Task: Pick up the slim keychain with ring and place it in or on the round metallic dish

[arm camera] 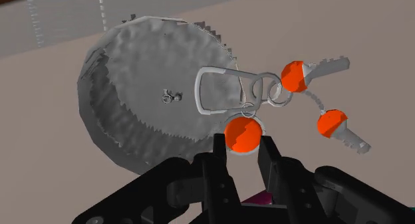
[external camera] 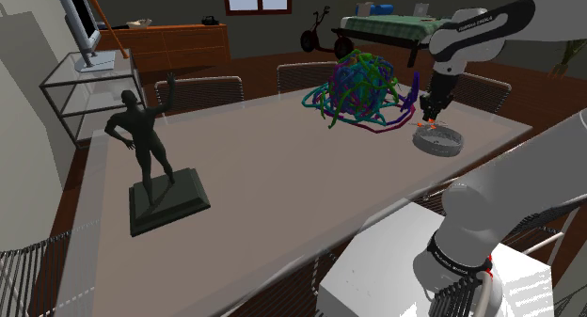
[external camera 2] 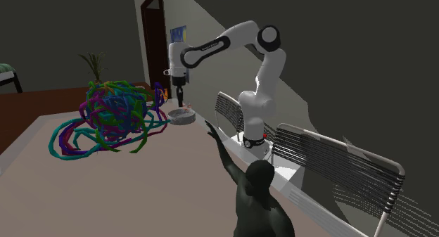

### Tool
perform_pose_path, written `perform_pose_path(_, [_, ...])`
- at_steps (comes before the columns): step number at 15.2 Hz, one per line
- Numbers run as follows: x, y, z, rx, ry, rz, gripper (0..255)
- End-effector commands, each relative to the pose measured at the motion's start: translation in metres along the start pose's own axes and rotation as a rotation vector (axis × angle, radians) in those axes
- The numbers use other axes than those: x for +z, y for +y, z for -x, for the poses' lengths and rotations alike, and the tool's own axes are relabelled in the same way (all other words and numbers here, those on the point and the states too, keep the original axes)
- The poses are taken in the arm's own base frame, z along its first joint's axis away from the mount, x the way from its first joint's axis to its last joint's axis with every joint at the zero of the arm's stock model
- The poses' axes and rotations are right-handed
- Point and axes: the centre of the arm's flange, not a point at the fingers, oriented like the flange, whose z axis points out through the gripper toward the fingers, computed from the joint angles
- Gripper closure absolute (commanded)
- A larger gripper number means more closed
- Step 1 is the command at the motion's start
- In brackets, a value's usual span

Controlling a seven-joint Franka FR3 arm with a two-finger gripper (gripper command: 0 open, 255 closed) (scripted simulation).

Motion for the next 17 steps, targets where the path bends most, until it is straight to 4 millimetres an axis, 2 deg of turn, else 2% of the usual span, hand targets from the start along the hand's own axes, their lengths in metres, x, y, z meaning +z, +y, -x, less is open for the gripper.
perform_pose_path(1, [-0.001, 0.027, -0.005, -0.001, 0.0, 0.001, 255])
perform_pose_path(7, [-0.003, 0.101, -0.028, -0.001, 0.0, 0.001, 255])
perform_pose_path(17, [0.05, 0.101, -0.027, -0.001, 0.0, 0.001, 255])
